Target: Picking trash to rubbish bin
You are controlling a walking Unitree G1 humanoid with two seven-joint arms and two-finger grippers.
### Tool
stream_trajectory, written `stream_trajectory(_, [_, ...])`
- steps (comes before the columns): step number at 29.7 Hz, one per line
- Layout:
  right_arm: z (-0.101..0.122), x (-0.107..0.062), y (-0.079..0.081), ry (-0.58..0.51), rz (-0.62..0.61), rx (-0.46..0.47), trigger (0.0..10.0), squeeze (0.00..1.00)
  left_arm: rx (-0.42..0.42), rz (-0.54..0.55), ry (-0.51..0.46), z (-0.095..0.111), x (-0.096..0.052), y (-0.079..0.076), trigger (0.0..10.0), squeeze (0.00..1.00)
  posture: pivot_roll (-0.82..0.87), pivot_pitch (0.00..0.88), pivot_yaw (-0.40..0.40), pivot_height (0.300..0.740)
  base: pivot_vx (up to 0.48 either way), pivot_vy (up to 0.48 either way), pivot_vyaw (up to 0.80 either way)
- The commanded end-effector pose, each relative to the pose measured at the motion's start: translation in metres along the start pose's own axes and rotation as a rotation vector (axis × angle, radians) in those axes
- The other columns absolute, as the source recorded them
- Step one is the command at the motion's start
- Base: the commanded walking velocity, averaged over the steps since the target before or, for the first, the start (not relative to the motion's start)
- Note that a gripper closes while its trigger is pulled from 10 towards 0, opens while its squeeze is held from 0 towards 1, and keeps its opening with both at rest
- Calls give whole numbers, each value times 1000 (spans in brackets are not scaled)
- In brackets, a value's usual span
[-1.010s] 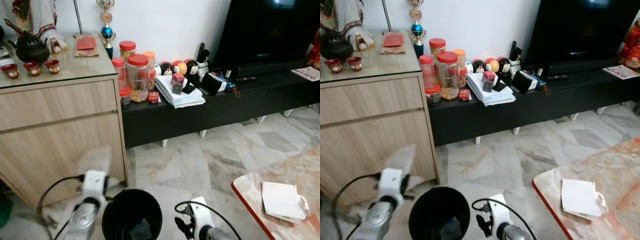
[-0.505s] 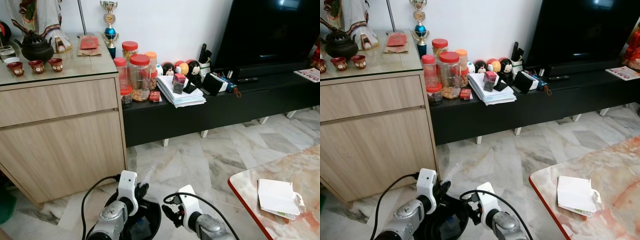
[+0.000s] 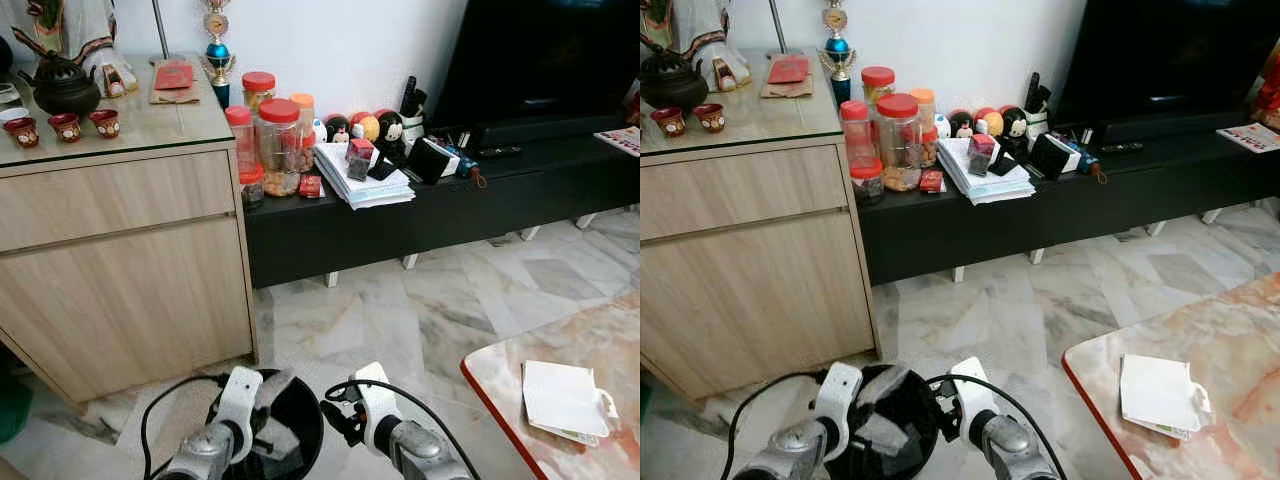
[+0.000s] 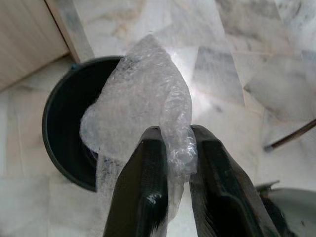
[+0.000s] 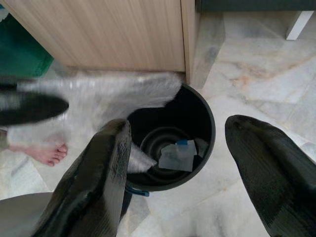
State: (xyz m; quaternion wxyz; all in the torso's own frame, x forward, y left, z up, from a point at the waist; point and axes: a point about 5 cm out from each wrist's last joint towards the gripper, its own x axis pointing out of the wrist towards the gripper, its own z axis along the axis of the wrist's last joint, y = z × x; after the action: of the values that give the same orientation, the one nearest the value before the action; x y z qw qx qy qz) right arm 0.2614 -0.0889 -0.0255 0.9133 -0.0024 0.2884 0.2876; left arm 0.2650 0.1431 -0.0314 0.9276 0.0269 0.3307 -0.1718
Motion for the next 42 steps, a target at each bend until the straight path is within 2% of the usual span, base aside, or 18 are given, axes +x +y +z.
stream_trajectory(1, [7, 1, -1, -25, 1, -11, 10000, 0, 2, 4, 14, -2, 0, 0, 10000, 0, 42, 84, -86, 740, 0, 0, 0])
stream_trajectory(6, [7, 1, -1, -25, 2, -11, 10000, 0, 5, 5, 15, -2, 0, 0, 10000, 0, 42, 84, -86, 740, 0, 0, 0])
stream_trajectory(11, [7, 1, -1, -27, 2, -12, 10000, 0, -9, 28, -34, 10, 1, 5, 10000, 0, 41, 81, -87, 740, 0, 0, 0])
stream_trajectory(42, [8, 1, -2, -32, -3, -19, 10000, 0, -22, 21, -56, 16, 1, 7, 10000, 0, 33, 72, -79, 740, 0, 0, 0])
